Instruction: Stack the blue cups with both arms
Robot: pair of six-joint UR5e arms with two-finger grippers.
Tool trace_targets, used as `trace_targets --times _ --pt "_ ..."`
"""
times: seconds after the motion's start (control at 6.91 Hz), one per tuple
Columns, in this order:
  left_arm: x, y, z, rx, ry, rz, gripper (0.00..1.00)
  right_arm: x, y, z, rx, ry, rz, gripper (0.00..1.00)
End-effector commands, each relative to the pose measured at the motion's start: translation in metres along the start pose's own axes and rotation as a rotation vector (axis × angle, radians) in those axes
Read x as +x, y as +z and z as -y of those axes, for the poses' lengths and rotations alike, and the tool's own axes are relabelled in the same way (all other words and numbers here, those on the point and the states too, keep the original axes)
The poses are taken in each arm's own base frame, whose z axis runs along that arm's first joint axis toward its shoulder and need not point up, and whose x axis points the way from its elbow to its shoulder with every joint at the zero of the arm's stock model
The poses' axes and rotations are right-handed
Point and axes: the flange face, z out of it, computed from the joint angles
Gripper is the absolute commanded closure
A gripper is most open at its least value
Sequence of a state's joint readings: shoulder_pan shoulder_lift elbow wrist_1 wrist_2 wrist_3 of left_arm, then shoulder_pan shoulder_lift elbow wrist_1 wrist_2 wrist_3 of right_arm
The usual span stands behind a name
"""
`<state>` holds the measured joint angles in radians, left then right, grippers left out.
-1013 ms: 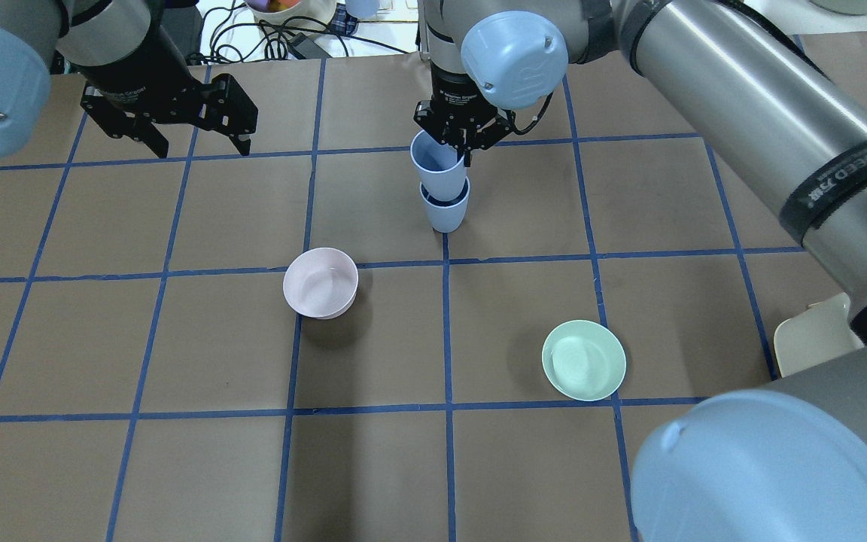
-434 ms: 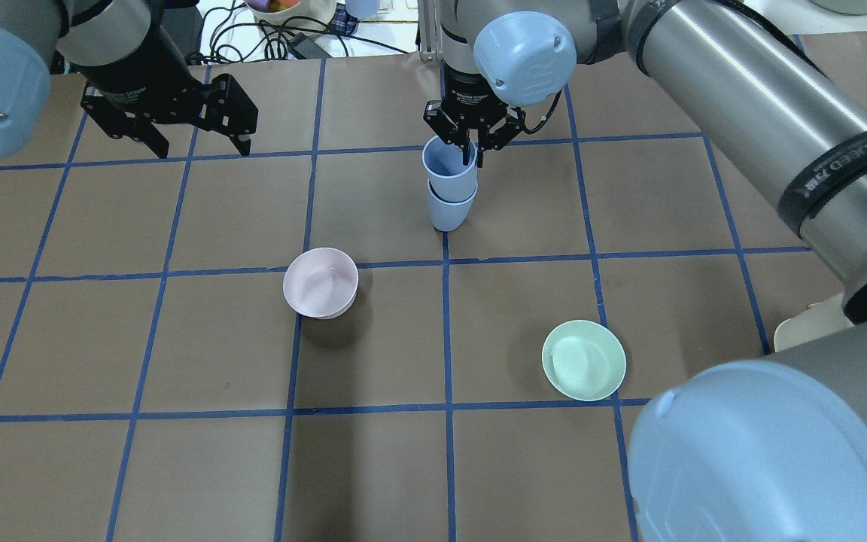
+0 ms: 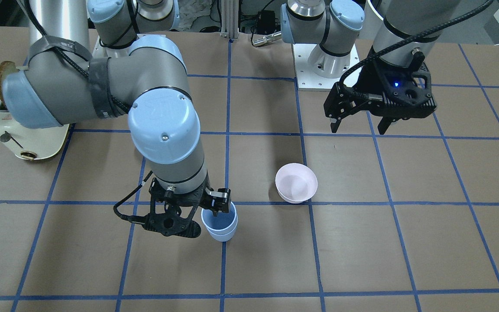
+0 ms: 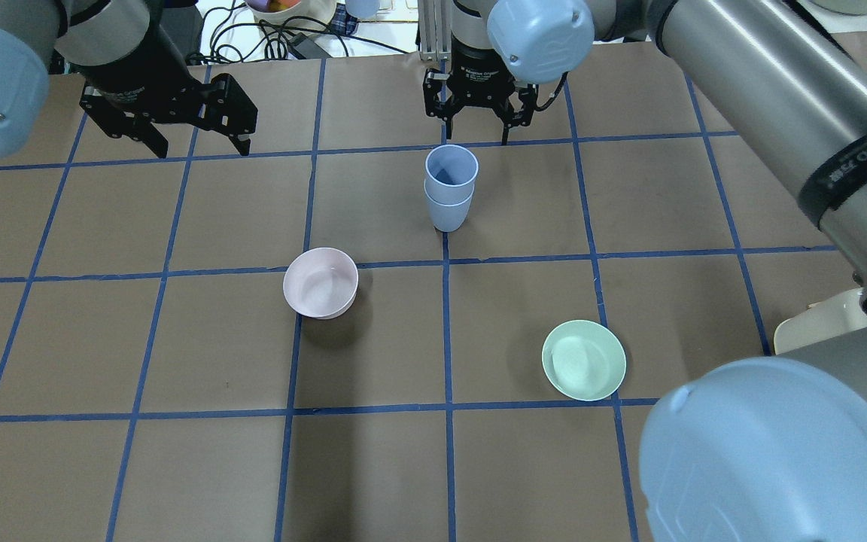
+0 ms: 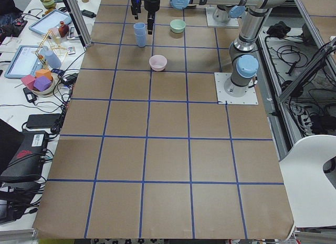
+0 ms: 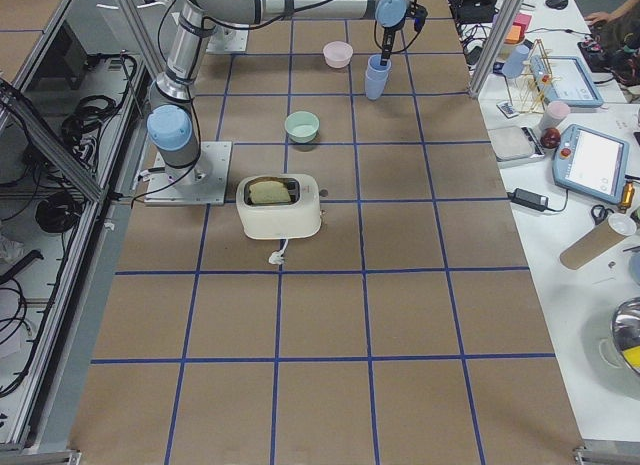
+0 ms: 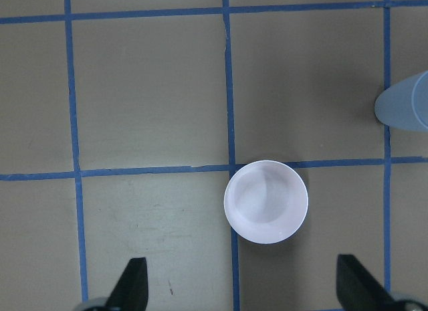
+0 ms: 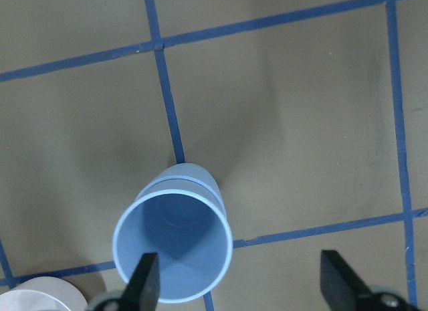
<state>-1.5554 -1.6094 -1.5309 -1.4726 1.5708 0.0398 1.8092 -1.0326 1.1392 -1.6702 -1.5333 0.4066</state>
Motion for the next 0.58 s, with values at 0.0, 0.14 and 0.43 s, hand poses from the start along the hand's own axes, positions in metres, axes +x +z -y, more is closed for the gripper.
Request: trace_targets --times 0.0,0.14,0.43 --pt "0.0 0.0 0.0 0.0 0.0 0.0 0.0 0.089 -0.04 0.044 -0.006 0.007 -0.002 0.0" --pt "0.0 0.0 0.0 0.0 0.002 -0.002 0.0 0.116 -0.061 0.041 0.017 -0.135 -0.038 0.0" --pt "0.0 -0.001 0.0 0.001 0.012 -0.005 0.0 0.154 -0.113 0.002 0.002 -0.29 -0.051 0.0"
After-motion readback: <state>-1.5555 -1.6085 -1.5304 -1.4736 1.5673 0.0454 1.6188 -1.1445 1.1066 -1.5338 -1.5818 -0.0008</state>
